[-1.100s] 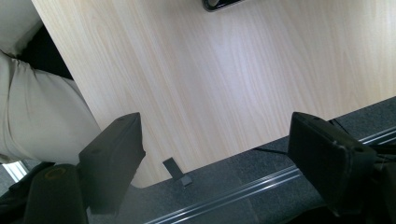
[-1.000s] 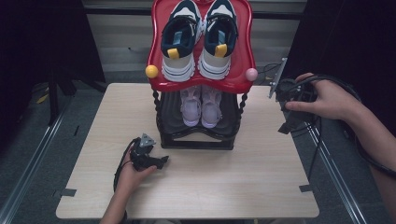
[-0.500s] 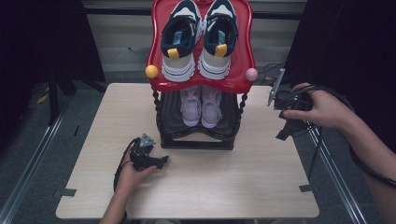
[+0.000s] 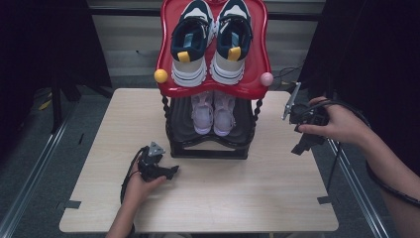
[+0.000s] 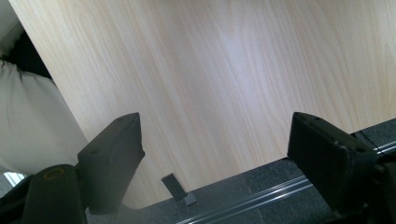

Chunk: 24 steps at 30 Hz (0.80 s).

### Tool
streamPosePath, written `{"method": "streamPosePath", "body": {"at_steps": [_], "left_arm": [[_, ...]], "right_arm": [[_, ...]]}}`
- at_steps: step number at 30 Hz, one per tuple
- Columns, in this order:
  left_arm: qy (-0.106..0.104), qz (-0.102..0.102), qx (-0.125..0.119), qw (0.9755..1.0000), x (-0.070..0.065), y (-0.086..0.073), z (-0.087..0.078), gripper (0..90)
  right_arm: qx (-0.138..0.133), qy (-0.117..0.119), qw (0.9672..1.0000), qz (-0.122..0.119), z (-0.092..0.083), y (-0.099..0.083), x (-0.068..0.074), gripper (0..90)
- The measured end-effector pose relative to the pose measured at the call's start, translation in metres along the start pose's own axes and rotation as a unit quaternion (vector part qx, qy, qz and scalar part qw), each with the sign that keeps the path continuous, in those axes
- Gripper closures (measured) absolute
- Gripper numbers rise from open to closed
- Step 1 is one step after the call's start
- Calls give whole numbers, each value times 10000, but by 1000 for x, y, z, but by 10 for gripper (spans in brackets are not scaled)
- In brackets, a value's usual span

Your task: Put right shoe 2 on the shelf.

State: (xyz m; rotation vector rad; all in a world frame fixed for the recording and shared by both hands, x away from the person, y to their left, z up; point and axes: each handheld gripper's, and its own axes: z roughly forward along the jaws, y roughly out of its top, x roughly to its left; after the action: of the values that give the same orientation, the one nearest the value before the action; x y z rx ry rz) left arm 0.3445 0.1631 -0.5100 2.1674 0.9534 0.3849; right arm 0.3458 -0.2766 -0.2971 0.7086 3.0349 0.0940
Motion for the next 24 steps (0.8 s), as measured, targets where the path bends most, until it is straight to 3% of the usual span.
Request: {"method": "streamPosePath", "body": {"at_steps": [14,24], "left_arm": [[4,-5,-12,10000,0,0,0,130],[6,-2,-17,10000,0,0,0,130]], "right_arm": [[-11,75,10000,16,27,-4,0,172],[-246,77,9995,160,44,-12,-3,170]]}}
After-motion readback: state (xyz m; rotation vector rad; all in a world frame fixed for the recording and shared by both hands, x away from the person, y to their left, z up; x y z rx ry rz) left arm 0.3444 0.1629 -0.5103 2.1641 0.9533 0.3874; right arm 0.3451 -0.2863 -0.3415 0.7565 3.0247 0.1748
